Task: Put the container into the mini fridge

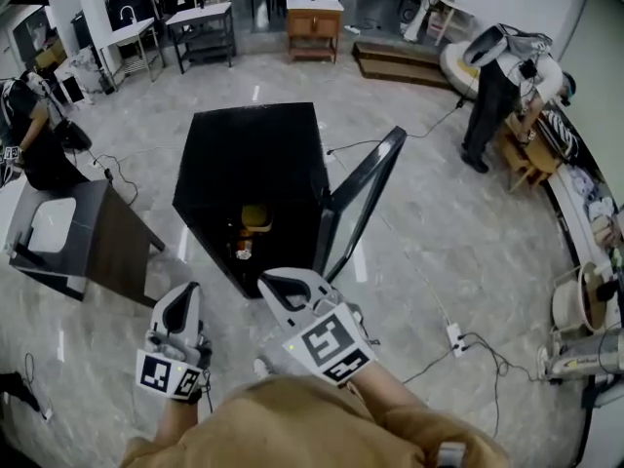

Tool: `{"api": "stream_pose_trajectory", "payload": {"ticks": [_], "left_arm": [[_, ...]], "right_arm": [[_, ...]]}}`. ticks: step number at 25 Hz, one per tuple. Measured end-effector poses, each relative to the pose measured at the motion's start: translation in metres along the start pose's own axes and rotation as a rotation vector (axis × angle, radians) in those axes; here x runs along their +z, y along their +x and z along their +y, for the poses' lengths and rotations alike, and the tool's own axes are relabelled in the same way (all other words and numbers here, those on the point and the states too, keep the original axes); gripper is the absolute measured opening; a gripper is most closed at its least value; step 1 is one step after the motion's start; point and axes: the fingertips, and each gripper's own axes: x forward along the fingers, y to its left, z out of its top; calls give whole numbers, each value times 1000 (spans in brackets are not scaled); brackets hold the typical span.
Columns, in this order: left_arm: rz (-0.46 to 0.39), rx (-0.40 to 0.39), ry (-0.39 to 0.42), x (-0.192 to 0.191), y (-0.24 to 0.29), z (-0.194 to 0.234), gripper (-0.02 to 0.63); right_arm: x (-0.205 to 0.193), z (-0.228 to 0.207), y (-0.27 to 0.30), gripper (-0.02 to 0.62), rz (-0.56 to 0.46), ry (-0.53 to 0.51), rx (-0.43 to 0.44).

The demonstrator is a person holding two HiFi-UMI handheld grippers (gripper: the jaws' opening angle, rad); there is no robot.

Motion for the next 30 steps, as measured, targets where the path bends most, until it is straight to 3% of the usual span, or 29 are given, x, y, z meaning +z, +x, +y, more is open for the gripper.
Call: {"api": "stream_pose_trajectory", "payload": {"ticks": [11,21,30], "left_arm": [[-16,-4,-27,6,-2,4,2],[-6,50,-22,2,-31,16,2],[7,96,-20,1,-57,16,2]], "right_arm": [[21,-10,-28,0,-64,66,-40],[27,-8,-31,0,-99,34,-47],[22,1,-34,0,-128,75,-45]]}}
